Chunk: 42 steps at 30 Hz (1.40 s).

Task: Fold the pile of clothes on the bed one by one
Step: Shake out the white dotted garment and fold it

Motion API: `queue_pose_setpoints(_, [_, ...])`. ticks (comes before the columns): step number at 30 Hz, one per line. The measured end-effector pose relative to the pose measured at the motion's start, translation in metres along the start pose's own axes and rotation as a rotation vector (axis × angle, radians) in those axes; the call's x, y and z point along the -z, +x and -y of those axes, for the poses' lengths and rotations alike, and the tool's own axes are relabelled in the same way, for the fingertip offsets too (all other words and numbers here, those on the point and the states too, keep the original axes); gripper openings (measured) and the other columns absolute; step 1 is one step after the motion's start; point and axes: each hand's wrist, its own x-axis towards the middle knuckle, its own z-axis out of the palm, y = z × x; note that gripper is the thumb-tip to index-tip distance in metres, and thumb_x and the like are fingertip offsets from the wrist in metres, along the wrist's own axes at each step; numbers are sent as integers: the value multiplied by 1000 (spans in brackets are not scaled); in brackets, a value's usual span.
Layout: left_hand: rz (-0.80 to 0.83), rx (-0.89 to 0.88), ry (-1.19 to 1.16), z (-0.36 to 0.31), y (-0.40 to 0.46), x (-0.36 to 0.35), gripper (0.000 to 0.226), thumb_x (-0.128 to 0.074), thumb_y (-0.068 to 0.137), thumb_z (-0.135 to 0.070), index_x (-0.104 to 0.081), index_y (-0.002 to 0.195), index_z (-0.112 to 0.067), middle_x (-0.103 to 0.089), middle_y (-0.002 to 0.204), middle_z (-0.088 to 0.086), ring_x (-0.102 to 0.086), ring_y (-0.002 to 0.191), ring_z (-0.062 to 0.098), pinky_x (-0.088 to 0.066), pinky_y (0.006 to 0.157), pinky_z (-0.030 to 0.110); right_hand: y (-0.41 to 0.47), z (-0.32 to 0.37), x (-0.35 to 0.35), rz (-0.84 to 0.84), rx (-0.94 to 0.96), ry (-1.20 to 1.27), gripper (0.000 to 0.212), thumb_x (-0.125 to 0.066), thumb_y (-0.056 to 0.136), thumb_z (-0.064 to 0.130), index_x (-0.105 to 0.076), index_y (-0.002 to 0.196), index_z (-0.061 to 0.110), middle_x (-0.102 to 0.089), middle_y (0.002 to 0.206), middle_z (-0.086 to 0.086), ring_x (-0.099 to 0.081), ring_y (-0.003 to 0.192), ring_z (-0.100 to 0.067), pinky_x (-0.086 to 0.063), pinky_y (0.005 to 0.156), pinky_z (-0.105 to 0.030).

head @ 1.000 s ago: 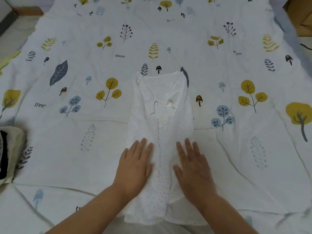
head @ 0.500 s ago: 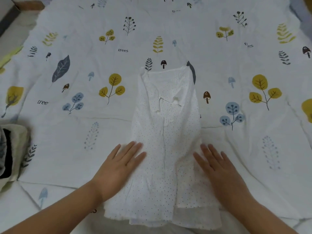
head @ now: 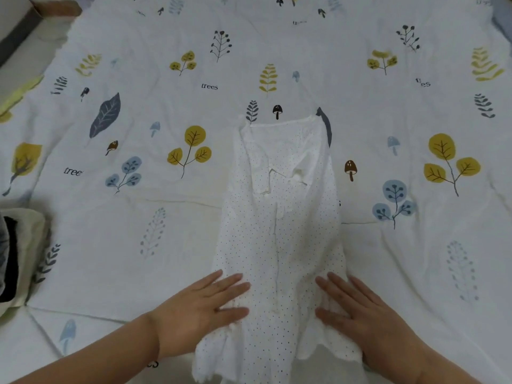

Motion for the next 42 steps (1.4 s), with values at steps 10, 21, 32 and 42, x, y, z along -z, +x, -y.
queue_pose_setpoints(10, [-203,666,-1392,49,41,81,44,-75,64,-51,-71,100,-27,-71,107,-1,-64,103,11,-50,88,22,67,-6,97,-185,-486,749,47,-46,85,-7,-68,59,26,-65,53,19,-60,55,10,-53,64,-15])
queue_pose_setpoints(21, [-689,1071,-1643,181,137,137,31,-52,90,-33,-60,107,-9,-64,112,11,-64,94,24,-51,88,36,176,-101,160,-592,-899,1337,33,-51,94,24,-55,123,9,-65,114,-10,-65,96,-26,-52,79,-35])
queue_pose_setpoints(32, [-264,637,-114,137,181,64,66,-6,90,-54,10,147,-26,20,154,1,21,141,22,10,113,48,205,-79,70,-138,-619,-36,70,15,73,58,27,137,31,37,145,5,31,136,-14,15,111,-49])
queue_pose_setpoints(42, [-121,540,-185,144,167,63,76,-10,87,-64,7,149,-23,23,152,0,18,143,23,12,113,42,184,-91,83,-62,-583,92,81,7,69,72,30,136,32,31,152,4,29,139,-13,14,112,-37])
